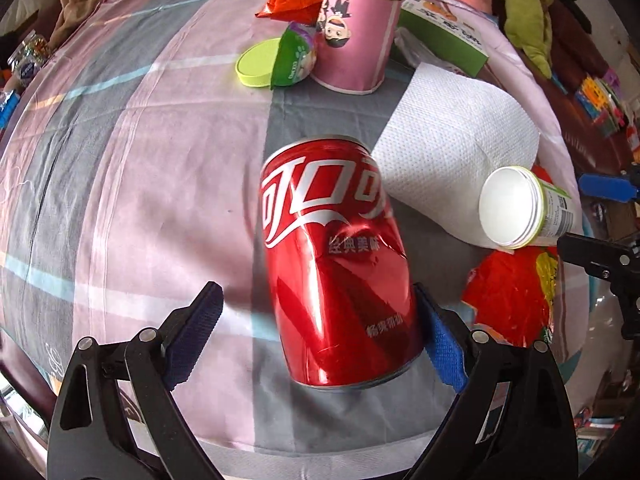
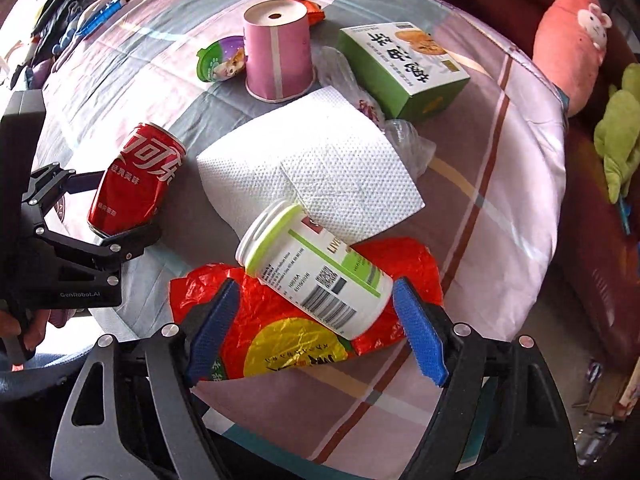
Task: Collect trash
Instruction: 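Grasp the red cola can with the left tool while the right tool grasps the white jar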
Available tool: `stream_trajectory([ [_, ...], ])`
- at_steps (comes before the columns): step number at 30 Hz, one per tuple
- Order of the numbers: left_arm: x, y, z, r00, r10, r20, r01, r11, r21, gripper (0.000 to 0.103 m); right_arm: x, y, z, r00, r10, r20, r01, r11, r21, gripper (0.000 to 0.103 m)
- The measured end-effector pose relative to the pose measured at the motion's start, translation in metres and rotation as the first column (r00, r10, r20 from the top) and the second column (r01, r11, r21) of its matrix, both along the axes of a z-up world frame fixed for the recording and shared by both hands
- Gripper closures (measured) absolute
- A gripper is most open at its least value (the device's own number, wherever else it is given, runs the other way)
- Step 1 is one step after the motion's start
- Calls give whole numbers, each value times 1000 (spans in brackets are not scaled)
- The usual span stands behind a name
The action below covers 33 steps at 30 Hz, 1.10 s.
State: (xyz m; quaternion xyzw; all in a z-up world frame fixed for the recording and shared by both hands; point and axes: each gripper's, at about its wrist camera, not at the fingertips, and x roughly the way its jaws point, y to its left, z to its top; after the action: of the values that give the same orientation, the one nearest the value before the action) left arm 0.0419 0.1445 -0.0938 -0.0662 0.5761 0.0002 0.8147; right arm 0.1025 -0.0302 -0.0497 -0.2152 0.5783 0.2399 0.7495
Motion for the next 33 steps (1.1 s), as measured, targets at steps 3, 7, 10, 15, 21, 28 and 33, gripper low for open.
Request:
stream_trajectory([
  [3,2,19,-1,1000,20,4,-19,1000,-13,10,2,15,-10,999,49,-20,-49,998,-38,28],
  [7,4,34,1,999,36,7,-35,999,-38,10,6,30,-24,996,73,-50,-77,994,-74,38],
  [10,3,39,0,1000,30,5,-30,999,-38,10,9,35,-28,995,60,-74,-64,996,-60,42],
  [15,5,29,-1,1000,3,26,-3,1000,-20,11,12,34,-25,992,53,-114,-59,997,-45,41],
  [21,15,22,5,996,-41,73,43,999,-17,44,7,30,-23,990,75,-119,-85,993,-78,35],
  [28,15,37,4,998,-17,62,17,1000,0,43,3,38,-40,989,110,-96,-123,983,-135,41],
  [33,16,32,2,998,-17,56,16,1000,13,35,3,43,-45,993,77,-87,-86,990,-108,50],
])
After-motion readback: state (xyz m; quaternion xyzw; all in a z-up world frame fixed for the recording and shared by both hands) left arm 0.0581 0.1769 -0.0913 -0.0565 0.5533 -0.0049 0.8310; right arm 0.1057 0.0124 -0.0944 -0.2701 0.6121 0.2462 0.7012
